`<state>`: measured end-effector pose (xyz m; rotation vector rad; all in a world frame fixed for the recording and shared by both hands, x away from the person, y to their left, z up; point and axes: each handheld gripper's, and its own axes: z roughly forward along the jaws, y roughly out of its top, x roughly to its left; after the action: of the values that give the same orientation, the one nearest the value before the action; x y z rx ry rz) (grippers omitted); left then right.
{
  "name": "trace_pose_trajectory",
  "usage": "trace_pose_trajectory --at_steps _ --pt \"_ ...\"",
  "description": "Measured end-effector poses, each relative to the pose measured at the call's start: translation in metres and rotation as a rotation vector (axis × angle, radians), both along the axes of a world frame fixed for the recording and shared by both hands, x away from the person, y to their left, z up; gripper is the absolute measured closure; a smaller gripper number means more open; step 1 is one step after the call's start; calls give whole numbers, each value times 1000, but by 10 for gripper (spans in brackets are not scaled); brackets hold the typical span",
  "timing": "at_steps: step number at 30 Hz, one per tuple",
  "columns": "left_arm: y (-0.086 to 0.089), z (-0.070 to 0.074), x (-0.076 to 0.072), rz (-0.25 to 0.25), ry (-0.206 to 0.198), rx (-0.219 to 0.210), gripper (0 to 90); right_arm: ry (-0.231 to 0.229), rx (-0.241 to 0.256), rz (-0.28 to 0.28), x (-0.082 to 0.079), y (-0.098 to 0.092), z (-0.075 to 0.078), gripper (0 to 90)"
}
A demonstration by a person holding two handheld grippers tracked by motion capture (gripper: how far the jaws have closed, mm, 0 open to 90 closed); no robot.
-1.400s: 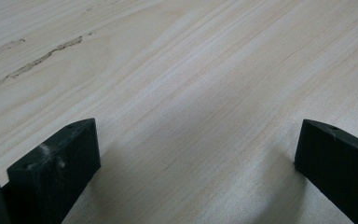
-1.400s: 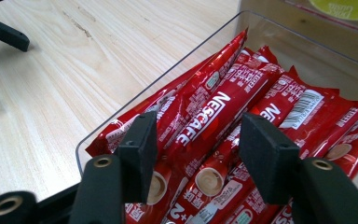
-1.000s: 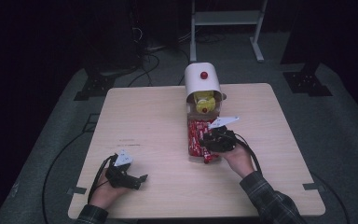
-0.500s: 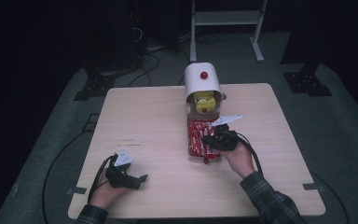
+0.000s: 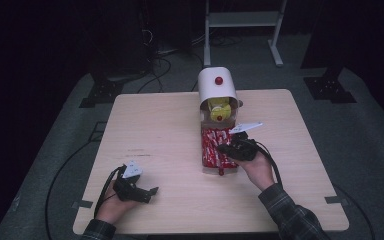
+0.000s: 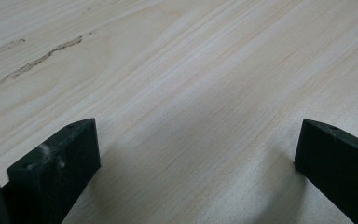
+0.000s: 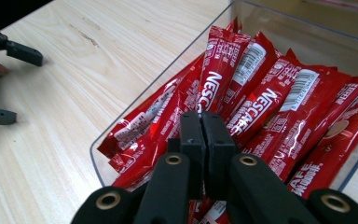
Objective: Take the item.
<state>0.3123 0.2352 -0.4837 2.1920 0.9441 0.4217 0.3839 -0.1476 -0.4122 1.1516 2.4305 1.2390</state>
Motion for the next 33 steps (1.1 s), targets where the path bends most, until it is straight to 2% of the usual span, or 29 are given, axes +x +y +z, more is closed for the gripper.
trace_pose_trajectory --at_steps 8,33 --pt "0 0 0 2 0 -4 0 -34 23 -7 -4 -6 9 877" --pt "0 0 0 3 2 -6 0 -64 30 -35 -9 -29 21 879"
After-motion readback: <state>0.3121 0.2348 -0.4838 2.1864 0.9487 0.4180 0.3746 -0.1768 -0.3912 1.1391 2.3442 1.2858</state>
